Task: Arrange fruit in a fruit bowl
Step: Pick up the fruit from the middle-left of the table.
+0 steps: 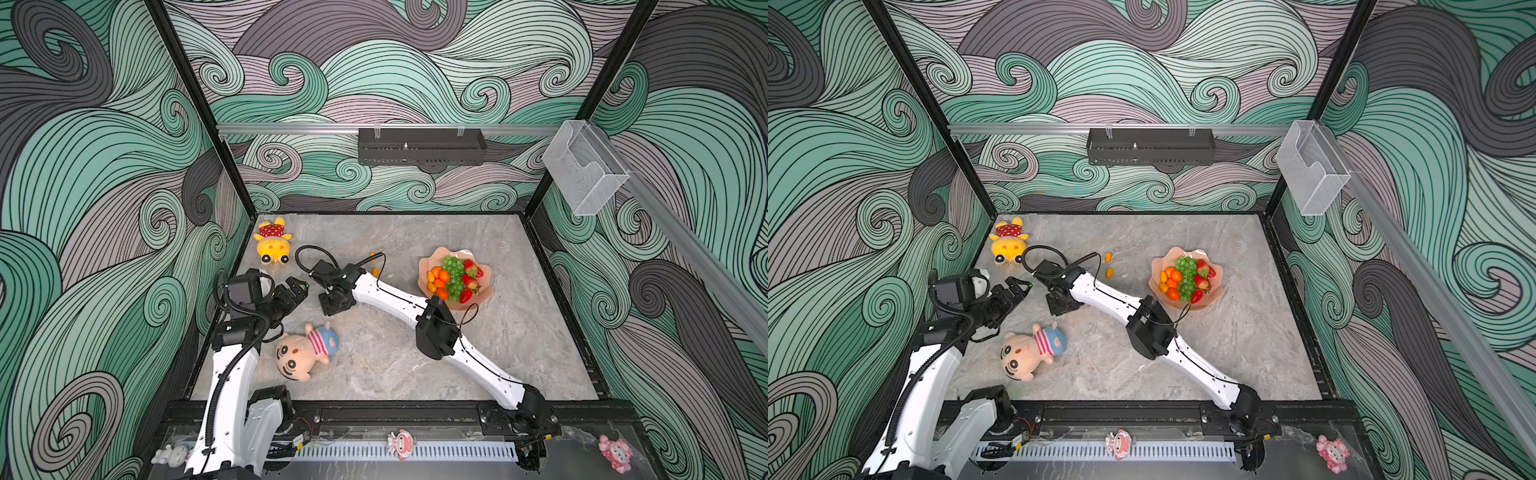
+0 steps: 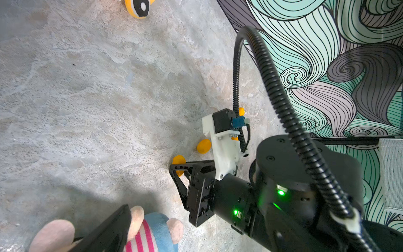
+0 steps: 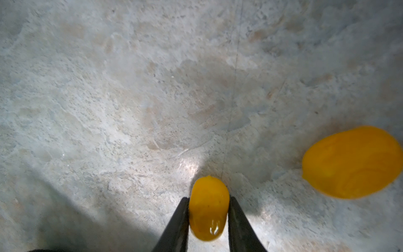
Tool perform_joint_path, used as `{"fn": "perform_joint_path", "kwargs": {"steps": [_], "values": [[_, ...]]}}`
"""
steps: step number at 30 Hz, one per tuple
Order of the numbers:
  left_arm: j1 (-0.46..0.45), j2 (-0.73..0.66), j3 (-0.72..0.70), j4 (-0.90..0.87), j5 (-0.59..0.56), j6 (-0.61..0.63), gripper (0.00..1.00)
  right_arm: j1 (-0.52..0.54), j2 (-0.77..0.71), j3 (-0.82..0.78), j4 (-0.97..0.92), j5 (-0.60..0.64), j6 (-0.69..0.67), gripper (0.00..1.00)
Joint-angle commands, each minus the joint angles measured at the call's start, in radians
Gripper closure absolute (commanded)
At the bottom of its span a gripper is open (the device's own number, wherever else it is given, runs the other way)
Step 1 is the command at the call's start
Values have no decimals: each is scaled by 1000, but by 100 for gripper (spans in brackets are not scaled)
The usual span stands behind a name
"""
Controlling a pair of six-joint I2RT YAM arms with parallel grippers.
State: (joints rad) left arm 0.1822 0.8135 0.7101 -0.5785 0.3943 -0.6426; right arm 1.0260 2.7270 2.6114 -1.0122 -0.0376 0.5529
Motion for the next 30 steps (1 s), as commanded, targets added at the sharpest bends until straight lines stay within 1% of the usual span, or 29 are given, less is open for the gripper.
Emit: {"fn": "perform_joint_path", "kwargs": {"steps": [1,4,7,9,11,14,18,21,23,26,30], "values": [[9,-17,-12,29,42,3,1,-9,-52,-42,-34,-2,7,72],[10,-26,-14,24,46,1,1,-12,-117,-97,-32,-2,5,73],[6,-37,-16,21,67,7,1,-12,-217,-205,-17,20,-7,75],[-2,-42,-12,13,84,19,1,-12,-299,-317,23,41,-10,76],[-17,-51,-11,6,85,26,1,-14,-406,-487,96,55,-10,77],[-44,-63,-13,8,79,27,1,-21,-533,-687,178,59,-1,77],[-97,-68,-15,12,68,21,1,-44,-664,-897,251,55,27,77],[-152,-61,-21,27,44,8,1,-67,-748,-1028,290,54,49,77],[-208,-55,-26,47,14,-6,1,-86,-795,-1093,307,53,61,77],[-298,-40,-41,93,-28,-35,1,-114,-849,-1155,315,60,67,77],[-395,-28,-68,173,-64,-83,1,-154,-907,-1210,315,58,61,77]]}}
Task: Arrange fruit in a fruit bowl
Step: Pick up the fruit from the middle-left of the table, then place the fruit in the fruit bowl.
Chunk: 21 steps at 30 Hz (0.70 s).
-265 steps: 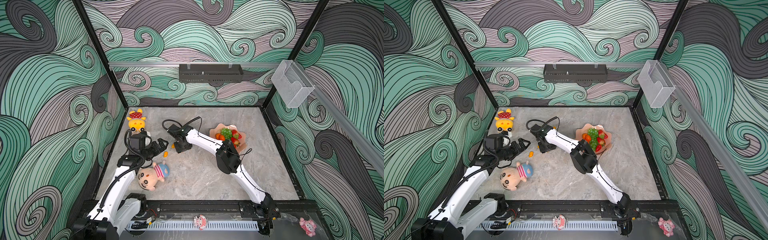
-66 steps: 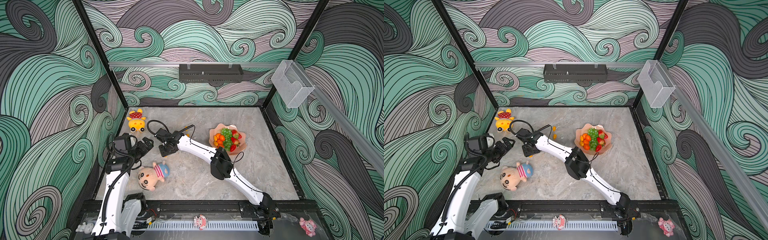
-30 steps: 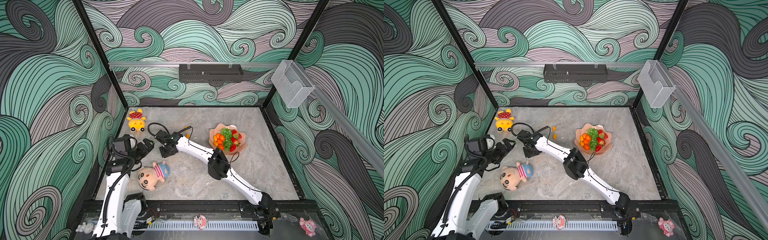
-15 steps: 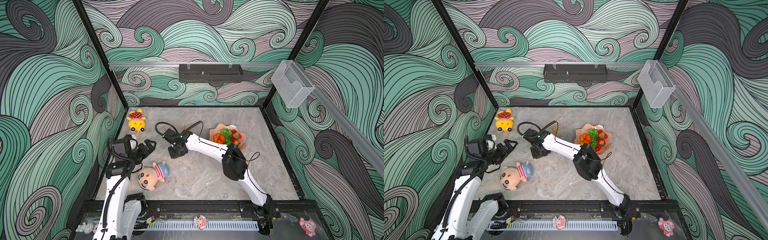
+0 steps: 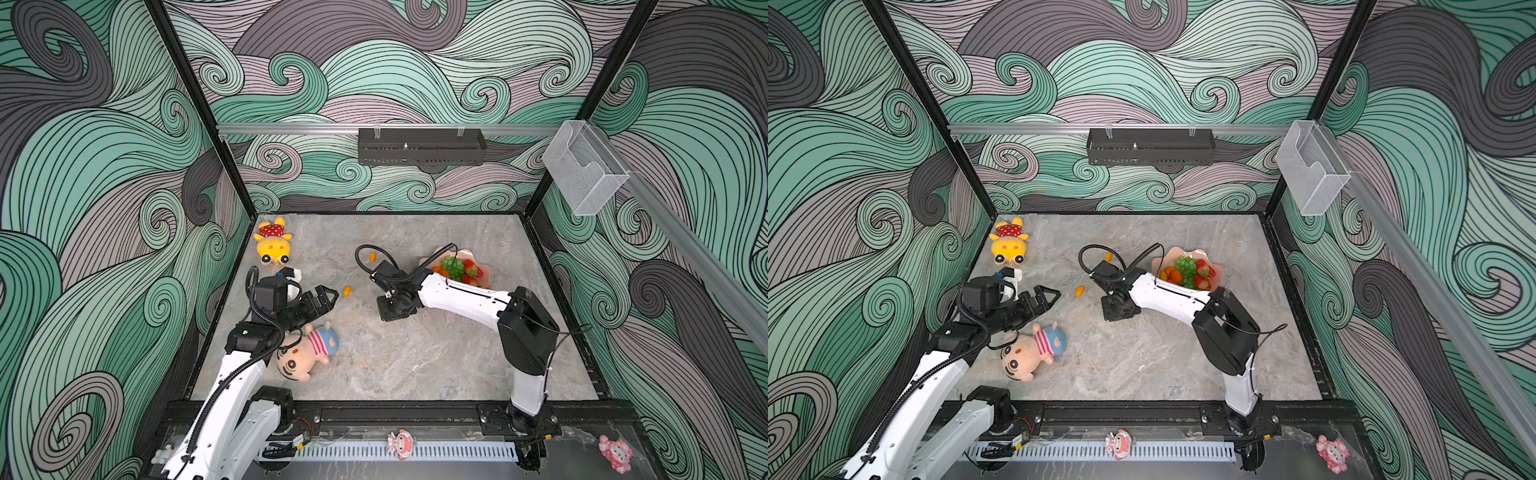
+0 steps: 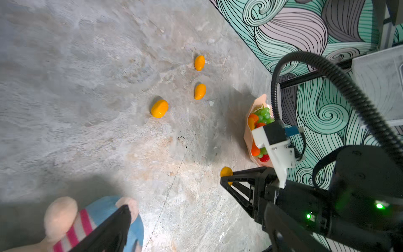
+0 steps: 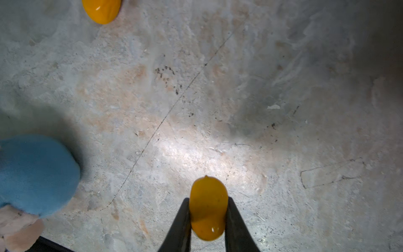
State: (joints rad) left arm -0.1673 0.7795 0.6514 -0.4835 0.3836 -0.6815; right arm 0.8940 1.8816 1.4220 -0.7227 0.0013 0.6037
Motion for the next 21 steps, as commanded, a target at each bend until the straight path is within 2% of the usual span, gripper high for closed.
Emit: {"fn": "perform_joint_path", "kwargs": {"steps": [1,13,21], "values": [[-67,11,-14,100,-67,-53,1,-35,-74,-33,26,17,5,77],[-292,157,19,296,-218,-109,1,-201,-197,-106,13,-13,-45,77],[-437,313,95,374,-332,-107,1,-352,-233,-114,8,-29,-86,78]]}}
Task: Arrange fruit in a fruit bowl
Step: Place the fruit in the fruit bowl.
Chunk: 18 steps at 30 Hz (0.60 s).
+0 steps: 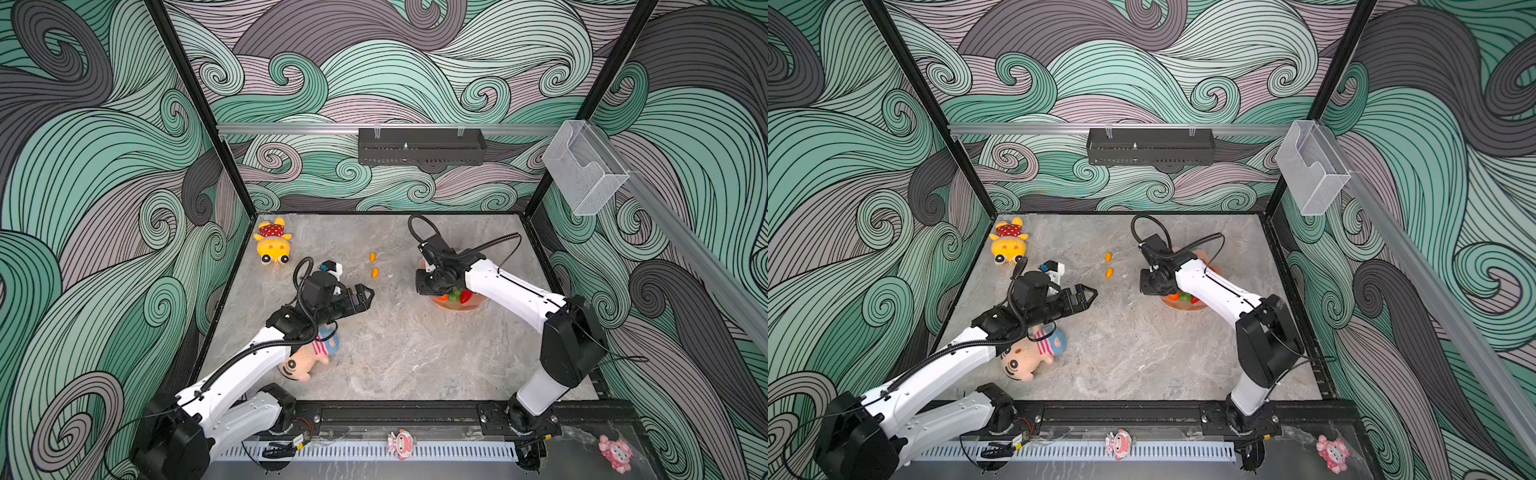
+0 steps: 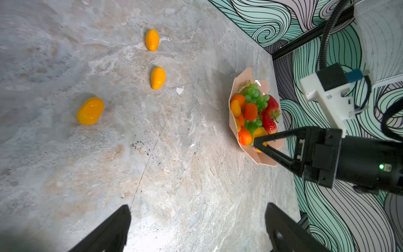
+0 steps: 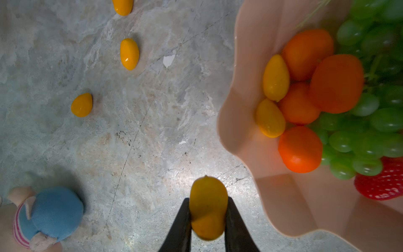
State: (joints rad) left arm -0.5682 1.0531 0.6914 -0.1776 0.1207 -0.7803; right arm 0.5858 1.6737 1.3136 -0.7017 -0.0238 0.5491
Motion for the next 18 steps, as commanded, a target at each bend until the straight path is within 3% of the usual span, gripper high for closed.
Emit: {"fn": "perform_joint_path", "kwargs": {"steps": [1,10,18], "values": [[-51,65,66,80,-77,-8,1,-60,-22,-2,-12,-4,-38,78],[-139,250,182,102,-111,7,1,-151,107,91,-13,-38,-73,78],[-146,269,195,87,-118,9,1,-154,228,181,-30,-102,-89,75]]}}
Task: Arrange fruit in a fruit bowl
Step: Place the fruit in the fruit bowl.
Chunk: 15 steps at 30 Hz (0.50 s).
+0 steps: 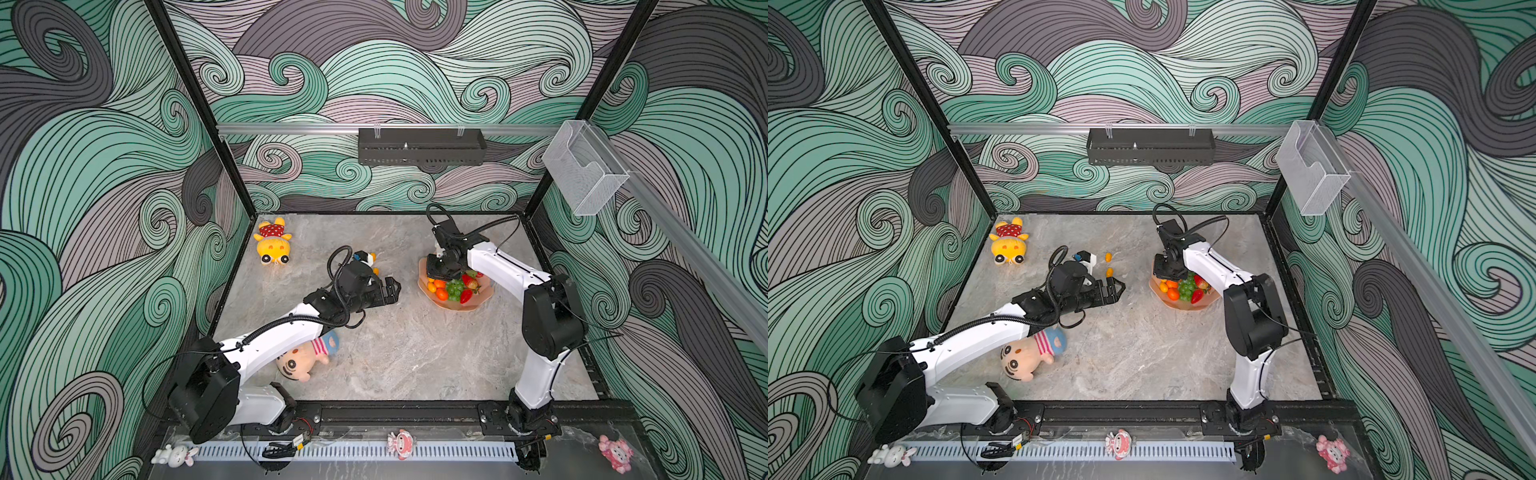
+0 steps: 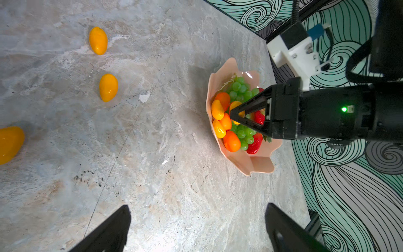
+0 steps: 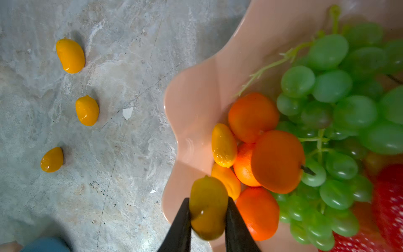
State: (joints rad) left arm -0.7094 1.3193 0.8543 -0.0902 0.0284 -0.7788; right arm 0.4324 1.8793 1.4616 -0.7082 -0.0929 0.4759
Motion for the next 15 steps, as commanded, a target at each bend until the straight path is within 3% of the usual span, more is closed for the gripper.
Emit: {"fn": "perform_joint_path", "kwargs": {"steps": [1,15], "values": [[-5,2,34,-2,-25,7,1,-2,32,38,-22,-33,-16,74],[-5,3,28,-15,-28,6,2,-3,72,58,-32,-21,-16,68]]}}
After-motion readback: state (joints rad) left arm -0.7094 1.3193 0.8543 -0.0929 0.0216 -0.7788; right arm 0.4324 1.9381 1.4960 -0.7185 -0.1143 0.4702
